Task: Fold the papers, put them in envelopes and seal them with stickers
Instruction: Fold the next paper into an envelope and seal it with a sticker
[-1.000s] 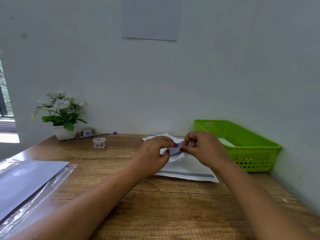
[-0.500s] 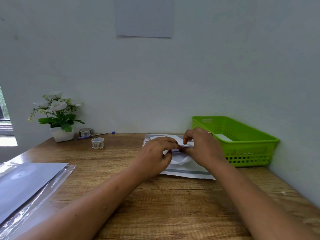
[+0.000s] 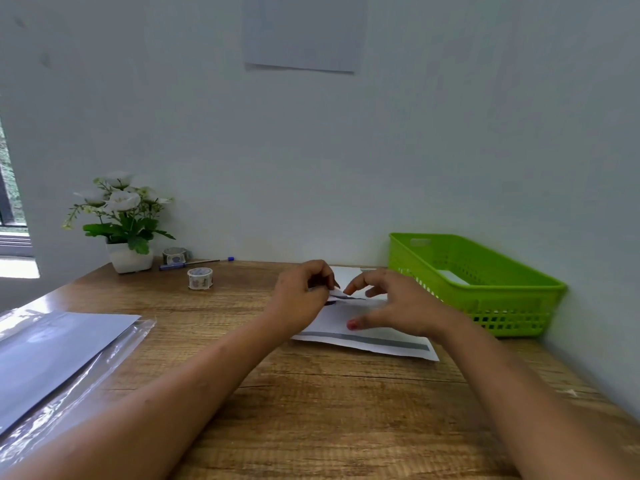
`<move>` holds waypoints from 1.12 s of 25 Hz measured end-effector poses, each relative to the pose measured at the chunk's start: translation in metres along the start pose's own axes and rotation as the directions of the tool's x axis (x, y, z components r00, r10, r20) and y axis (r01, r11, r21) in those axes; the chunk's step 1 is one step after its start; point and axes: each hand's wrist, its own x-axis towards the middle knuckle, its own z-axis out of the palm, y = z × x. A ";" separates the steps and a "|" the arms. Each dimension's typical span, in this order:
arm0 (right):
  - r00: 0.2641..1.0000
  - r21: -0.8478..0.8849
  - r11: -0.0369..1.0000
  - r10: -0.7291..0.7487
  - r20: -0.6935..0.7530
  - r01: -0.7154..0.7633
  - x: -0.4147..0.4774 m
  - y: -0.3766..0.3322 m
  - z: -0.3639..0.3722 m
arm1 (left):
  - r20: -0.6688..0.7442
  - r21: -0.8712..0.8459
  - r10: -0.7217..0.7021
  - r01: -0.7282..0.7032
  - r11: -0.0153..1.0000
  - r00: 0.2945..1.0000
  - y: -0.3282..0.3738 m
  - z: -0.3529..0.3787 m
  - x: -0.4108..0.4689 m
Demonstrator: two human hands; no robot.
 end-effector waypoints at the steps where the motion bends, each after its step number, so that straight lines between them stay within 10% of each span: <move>1: 0.999 -0.062 0.998 -0.023 -0.022 0.022 0.002 0.002 0.001 | 0.018 -0.072 -0.050 0.051 0.996 0.999 -0.001 0.000 0.001; 15: 0.995 0.089 0.996 0.004 -0.097 0.005 0.008 0.018 0.002 | 0.201 -0.066 -0.126 0.142 0.988 0.971 -0.011 -0.006 -0.001; 28: 0.931 -0.485 0.869 -0.253 -0.264 0.098 0.006 0.001 0.018 | 0.045 -0.135 -0.069 0.075 0.988 0.997 -0.007 -0.003 0.001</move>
